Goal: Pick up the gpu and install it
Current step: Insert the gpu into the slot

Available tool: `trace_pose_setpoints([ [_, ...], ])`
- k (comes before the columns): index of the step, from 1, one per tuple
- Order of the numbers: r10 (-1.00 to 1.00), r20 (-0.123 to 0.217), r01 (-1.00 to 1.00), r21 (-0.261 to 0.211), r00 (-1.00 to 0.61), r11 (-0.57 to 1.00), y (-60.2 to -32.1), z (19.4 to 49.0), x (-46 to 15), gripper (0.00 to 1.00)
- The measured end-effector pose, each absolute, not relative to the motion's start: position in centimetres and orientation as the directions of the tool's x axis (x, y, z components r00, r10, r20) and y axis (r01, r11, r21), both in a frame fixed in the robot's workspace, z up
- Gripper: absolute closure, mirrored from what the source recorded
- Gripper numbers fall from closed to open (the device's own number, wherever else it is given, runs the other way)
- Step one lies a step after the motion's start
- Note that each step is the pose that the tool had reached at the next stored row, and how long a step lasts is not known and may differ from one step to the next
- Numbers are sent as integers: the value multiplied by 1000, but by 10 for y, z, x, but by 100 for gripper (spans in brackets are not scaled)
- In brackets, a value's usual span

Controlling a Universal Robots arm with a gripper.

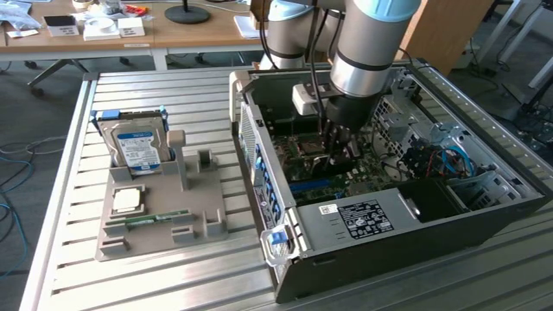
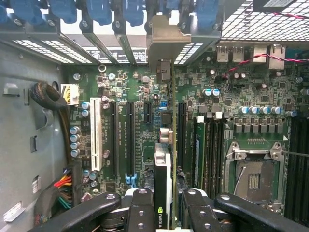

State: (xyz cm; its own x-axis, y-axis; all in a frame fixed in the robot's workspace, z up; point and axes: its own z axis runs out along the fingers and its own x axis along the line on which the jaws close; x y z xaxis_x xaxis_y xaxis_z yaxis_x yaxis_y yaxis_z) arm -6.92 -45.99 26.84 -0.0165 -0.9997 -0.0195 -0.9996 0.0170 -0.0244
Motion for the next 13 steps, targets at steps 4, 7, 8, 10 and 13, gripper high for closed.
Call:
trace_pose_setpoints([
  [4, -1000, -20, -1000, -25, -17, 17, -460, 268, -70, 73],
  [7, -1000, -20, -1000, -25, -17, 17, -460, 268, -70, 73],
  [8, -1000, -20, -1000, -25, -17, 17, -460, 268, -70, 73],
  [10, -1000, -20, -1000, -25, -17, 17, -460, 267, -70, 73],
  [13, -1000, -19, -1000, -24, -19, 19, -460, 267, -70, 73],
])
